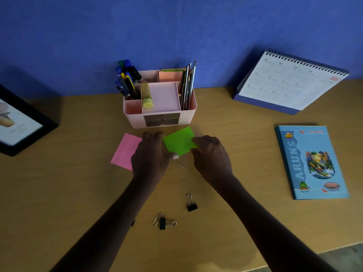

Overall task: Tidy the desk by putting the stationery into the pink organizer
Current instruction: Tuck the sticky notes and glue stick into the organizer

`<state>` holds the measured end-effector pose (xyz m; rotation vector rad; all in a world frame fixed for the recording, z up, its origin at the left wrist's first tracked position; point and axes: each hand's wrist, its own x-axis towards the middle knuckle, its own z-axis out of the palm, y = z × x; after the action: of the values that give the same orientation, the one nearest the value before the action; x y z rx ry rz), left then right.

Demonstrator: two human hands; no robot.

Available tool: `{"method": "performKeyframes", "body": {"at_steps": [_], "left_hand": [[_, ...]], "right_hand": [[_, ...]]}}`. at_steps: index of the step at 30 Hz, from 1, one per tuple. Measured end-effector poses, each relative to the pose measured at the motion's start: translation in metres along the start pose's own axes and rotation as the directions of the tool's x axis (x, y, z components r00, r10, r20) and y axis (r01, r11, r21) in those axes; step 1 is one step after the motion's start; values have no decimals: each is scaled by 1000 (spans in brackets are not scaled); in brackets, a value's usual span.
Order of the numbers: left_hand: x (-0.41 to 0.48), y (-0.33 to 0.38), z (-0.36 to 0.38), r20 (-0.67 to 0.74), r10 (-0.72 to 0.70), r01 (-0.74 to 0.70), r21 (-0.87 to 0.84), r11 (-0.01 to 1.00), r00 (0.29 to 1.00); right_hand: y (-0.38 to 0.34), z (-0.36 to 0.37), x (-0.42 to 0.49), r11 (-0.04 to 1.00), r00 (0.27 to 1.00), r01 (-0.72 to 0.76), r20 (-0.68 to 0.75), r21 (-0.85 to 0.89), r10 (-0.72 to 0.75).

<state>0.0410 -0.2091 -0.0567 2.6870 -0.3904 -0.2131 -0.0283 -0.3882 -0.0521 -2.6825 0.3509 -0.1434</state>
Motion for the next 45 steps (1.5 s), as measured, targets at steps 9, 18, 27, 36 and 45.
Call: {"method": "performKeyframes", "body": {"at_steps": [9, 18, 27, 36, 45], "left_hand": [[7, 1, -8, 109, -19, 34, -140, 990, 994], [-4, 0, -10, -60, 11, -38, -462, 886, 998], [-13, 2, -27, -25, -72, 35, -692, 721, 997], [-15, 2, -66, -186, 5, -97, -487, 868, 982], [55, 33, -160, -502, 298, -483, -289, 827, 812]], "right_hand": [[2, 9, -20, 1000, 1000, 12, -19, 1, -12], [9, -1, -14, 949, 990, -102, -68, 297, 127], [6, -26, 8, 831, 978, -205, 71, 518, 197], [-24, -79, 24, 850, 991, 127, -104, 512, -86], [-79, -134, 101, 844, 830, 525, -286, 107, -479]]}}
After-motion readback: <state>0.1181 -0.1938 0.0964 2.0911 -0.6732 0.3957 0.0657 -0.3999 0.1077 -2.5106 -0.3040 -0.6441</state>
